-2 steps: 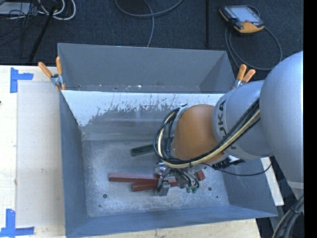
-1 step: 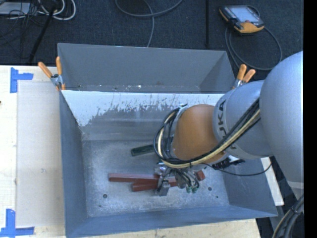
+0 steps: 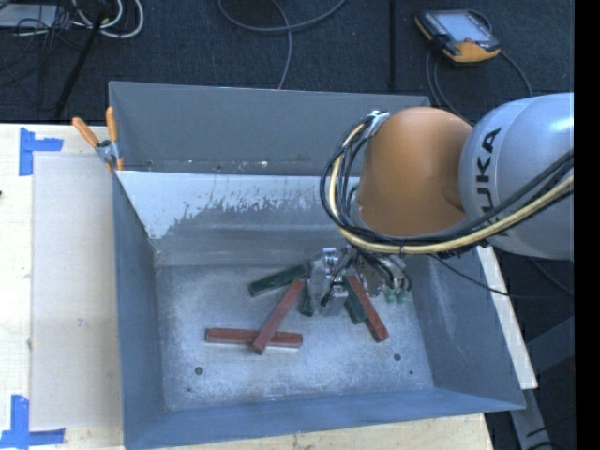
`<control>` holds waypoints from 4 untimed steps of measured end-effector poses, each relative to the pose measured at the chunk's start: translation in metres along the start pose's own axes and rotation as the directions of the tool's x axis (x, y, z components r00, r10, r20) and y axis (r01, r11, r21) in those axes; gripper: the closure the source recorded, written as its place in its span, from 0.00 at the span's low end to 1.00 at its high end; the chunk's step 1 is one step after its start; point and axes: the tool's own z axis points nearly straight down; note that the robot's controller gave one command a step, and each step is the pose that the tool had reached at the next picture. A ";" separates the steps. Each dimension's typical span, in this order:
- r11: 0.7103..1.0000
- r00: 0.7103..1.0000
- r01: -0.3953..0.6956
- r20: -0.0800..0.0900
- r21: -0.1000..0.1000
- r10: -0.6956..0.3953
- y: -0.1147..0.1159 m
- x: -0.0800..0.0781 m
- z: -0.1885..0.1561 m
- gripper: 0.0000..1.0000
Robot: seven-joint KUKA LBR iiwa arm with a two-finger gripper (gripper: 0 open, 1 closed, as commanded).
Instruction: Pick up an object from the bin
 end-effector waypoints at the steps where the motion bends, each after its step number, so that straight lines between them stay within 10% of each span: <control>1: 1.000 1.000 0.001 -0.001 0.000 -0.001 0.000 0.000 0.000 0.00; 4: 0.986 0.986 -0.167 -0.001 -0.001 0.167 0.001 -0.046 0.098 0.00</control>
Offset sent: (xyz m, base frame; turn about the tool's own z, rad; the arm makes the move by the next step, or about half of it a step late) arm 0.0000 0.0000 0.0000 0.0000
